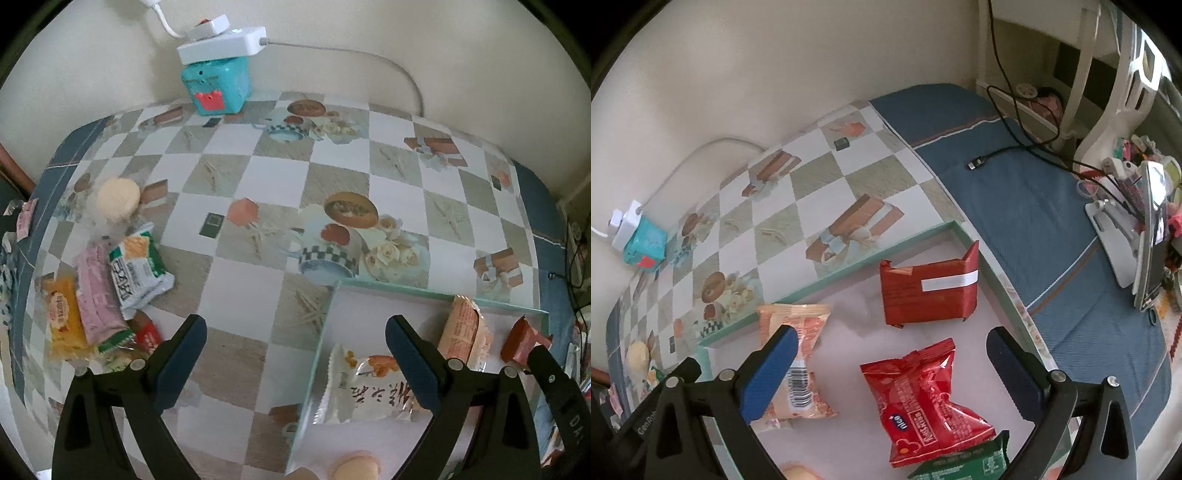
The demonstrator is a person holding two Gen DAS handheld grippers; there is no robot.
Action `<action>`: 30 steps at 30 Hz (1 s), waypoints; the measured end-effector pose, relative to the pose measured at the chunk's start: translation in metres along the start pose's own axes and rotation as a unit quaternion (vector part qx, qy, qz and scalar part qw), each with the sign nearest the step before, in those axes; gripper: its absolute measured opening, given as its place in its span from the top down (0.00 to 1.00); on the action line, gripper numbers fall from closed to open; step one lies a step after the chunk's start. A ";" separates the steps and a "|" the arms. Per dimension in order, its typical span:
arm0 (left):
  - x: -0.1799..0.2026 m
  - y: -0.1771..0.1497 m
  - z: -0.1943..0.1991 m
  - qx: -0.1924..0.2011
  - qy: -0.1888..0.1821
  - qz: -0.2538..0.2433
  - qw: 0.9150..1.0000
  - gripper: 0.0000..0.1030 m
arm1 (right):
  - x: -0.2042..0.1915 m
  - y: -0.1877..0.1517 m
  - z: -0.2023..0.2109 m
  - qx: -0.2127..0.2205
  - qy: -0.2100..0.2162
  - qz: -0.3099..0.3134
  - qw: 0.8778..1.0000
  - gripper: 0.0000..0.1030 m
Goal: Organize snacks
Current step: 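Move both open grippers back over the snack pile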
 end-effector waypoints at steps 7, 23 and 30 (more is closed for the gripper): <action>-0.028 0.008 0.019 0.037 0.041 -0.017 0.998 0.05 | -0.017 0.000 0.016 0.008 -0.003 0.007 1.000 0.00; -0.135 0.002 0.036 0.032 0.085 0.043 0.995 0.05 | -0.106 -0.028 0.059 0.027 0.037 0.066 0.997 0.00; -0.197 -0.014 0.033 0.014 0.103 0.096 0.990 0.05 | -0.149 -0.054 0.061 0.012 0.055 0.093 0.994 0.00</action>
Point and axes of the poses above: each gripper's, at about its wrist camera, not at the fingertips, and z roughly against the way its jaws point, x to its right, y to its top, the point moved 2 cm from there along -z, roughly the way its jaws point, and after that the axes turned 13 degrees about y, right-handed, at the moved point
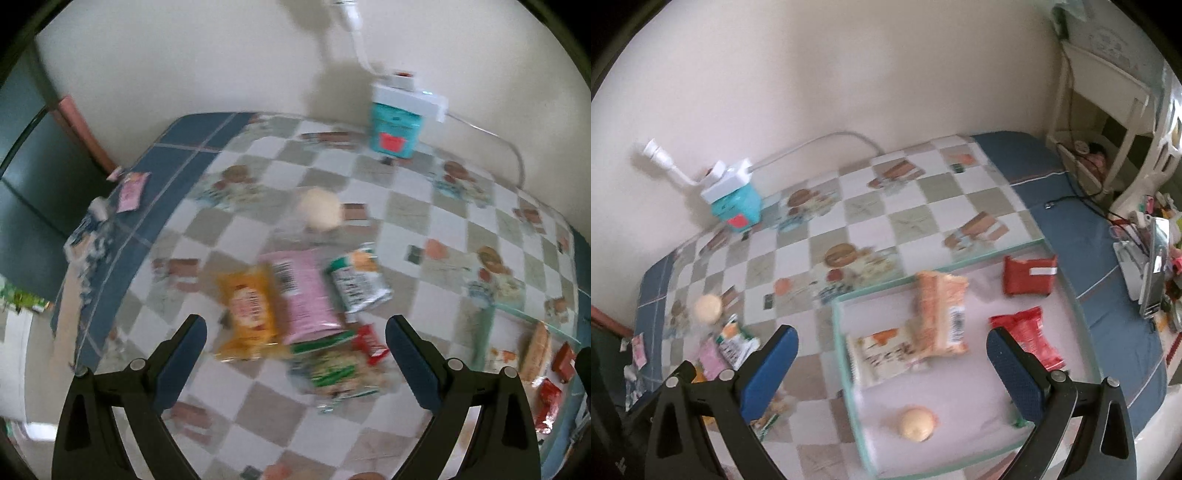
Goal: Organize snacks
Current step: 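Move both open grippers back over the snack pile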
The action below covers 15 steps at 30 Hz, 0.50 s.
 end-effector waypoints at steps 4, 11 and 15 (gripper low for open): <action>-0.030 -0.004 -0.011 -0.012 0.007 0.020 1.000 0.05 | -0.020 -0.009 -0.007 -0.009 0.013 0.002 1.000 0.00; -0.066 -0.007 -0.027 -0.021 0.026 0.042 0.999 0.05 | -0.053 -0.024 -0.024 -0.026 0.028 0.012 0.999 0.00; -0.077 -0.007 -0.038 -0.030 0.029 0.046 0.998 0.05 | -0.071 -0.033 -0.037 -0.040 0.031 0.025 0.998 0.00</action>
Point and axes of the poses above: each gripper's, at about its wrist camera, not at the fingertips, and z roughly against the way its jaws point, x to its right, y to its top, the point moved 2 cm from there along -z, roughly the way its jaws point, and after that the axes turned 13 degrees about y, right-handed, at the moved point
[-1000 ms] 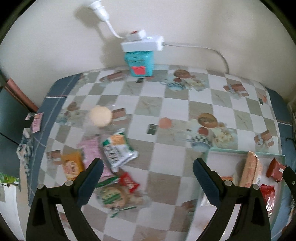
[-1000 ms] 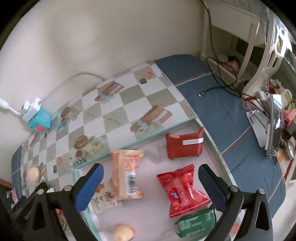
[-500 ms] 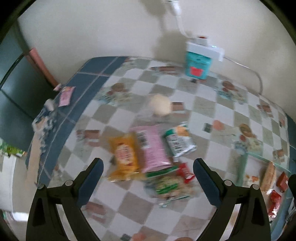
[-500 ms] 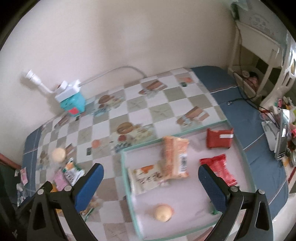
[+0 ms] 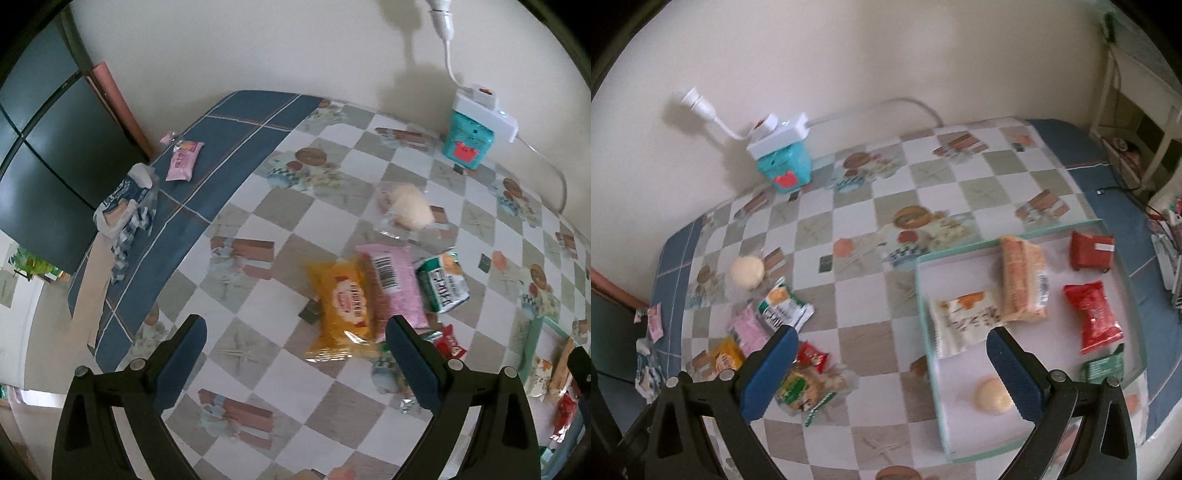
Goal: Organize snacks
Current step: 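Move both open grippers back over the snack pile, then grasp the yellow soft-bread bag with left gripper while right grasps green round biscuit pack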
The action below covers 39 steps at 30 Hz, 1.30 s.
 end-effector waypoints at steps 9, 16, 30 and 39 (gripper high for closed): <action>0.005 -0.002 -0.040 -0.041 0.010 -0.012 0.999 0.05 | -0.021 -0.013 -0.041 -0.042 -0.005 0.019 0.999 0.00; 0.013 -0.010 -0.077 -0.095 0.004 -0.010 0.995 0.05 | -0.027 -0.036 -0.086 -0.099 -0.011 0.024 0.995 0.00; -0.011 0.006 -0.081 -0.098 -0.008 0.032 0.995 0.05 | -0.062 -0.066 -0.124 -0.148 0.016 0.064 0.987 0.00; 0.007 0.007 -0.084 -0.098 -0.026 0.015 0.995 0.05 | -0.063 -0.077 -0.144 -0.169 0.012 0.068 0.983 0.00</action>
Point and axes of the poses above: each gripper's, at about its wrist camera, not at the fingertips, and z roughly against the way its jaws point, x to its right, y to its top, the point moved 2 cm from there along -z, roughly the way its jaws point, and after that the axes turned 13 degrees about y, right-handed, at the moved point
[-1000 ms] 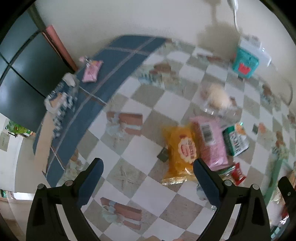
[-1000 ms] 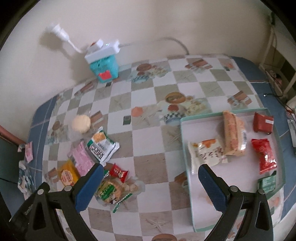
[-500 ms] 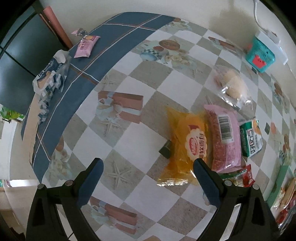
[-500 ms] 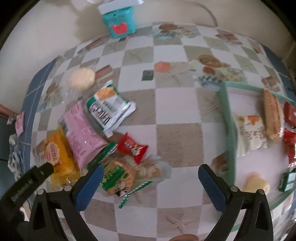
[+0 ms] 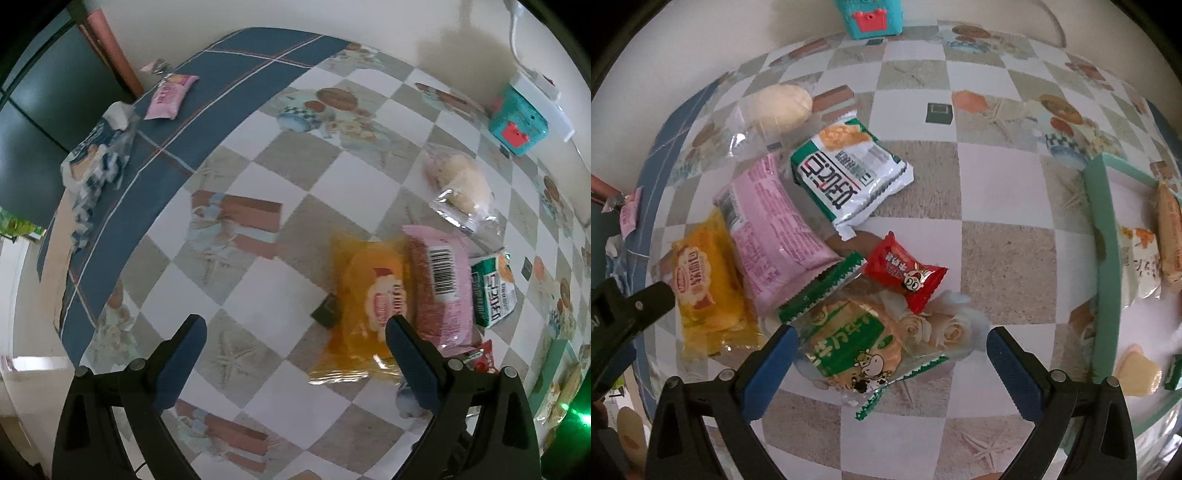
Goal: Organize snacks
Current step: 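Grasp the yellow soft-bread bag with left gripper while right grasps green round biscuit pack, then carry yellow bag and green biscuit pack into the tray and open both grippers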
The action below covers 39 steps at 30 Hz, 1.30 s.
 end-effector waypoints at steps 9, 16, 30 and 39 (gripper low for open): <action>0.023 0.008 -0.003 0.014 -0.012 -0.025 1.000 0.05 | 0.022 0.004 0.006 0.006 -0.008 -0.013 1.000 0.00; 0.038 0.008 -0.013 0.005 -0.013 -0.041 0.999 0.07 | 0.012 0.000 -0.002 -0.007 -0.013 0.004 1.000 0.00; 0.038 0.002 -0.017 -0.010 -0.036 -0.028 0.999 0.60 | 0.006 -0.009 0.007 0.023 -0.024 0.029 0.999 0.47; 0.014 0.007 0.006 0.014 -0.051 0.000 0.999 0.61 | 0.009 0.005 0.036 0.045 0.005 0.036 0.998 0.48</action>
Point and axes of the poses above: each gripper's, at about its wrist camera, not at the fingertips, and z roughly against the way its jaws point, x to its right, y to its top, the point moved 2 cm from there along -z, roughly the way its jaws point, and after that the axes turned 13 degrees about y, right-handed, at the moved point
